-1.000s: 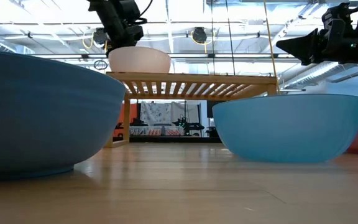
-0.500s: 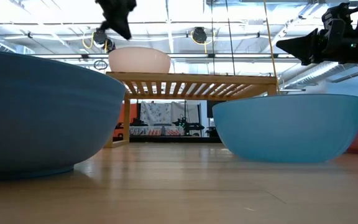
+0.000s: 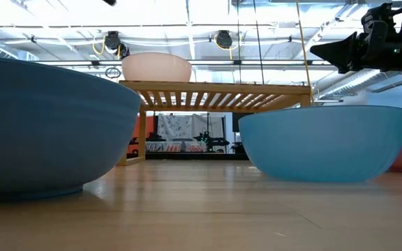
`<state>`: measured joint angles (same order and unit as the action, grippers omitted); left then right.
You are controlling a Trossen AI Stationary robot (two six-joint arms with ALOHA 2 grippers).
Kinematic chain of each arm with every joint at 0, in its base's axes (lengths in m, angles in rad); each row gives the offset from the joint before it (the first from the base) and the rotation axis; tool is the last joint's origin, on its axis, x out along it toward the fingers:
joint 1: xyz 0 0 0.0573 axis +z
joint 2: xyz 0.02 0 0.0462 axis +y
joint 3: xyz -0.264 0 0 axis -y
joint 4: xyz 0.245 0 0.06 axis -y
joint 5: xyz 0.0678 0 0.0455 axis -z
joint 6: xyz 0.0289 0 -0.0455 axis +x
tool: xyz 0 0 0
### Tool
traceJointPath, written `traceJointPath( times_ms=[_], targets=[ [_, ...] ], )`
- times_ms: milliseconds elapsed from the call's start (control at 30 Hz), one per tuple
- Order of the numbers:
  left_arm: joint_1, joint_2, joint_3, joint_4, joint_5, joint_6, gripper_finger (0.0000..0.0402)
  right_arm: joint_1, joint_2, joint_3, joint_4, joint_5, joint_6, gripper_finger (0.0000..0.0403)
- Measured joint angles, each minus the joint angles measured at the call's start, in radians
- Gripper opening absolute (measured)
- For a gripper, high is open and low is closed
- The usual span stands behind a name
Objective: Place and stack bowls onto a shelf
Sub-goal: Adjust the shelf on the table
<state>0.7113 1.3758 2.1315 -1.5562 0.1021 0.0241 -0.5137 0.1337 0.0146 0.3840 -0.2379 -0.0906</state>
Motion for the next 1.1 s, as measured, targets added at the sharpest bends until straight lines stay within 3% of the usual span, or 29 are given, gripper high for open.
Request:
traceJointPath(
  times_ms=[267,533,800,1100],
  targets=[
    [0.000,-0.220,0.000,-0.004,0.002,-0.040,0.0047,0.000,0.000,0.000,0.004,0.000,0.048,0.0000],
    [0.001,-0.361,-0.027,-0.014,0.002,-0.053,0.0047,0.000,0.000,0.000,0.083,0.001,0.045,0.0000],
    [0.001,-0.561,-0.287,0.009,0.002,-0.049,0.0047,0.000,0.000,0.000,0.153,0.001,0.052,0.0000],
    [0.001,-0.897,-0.643,0.222,0.007,-0.095,0.0047,0.000,0.000,0.000,0.152,0.004,0.183,0.0000]
  ],
)
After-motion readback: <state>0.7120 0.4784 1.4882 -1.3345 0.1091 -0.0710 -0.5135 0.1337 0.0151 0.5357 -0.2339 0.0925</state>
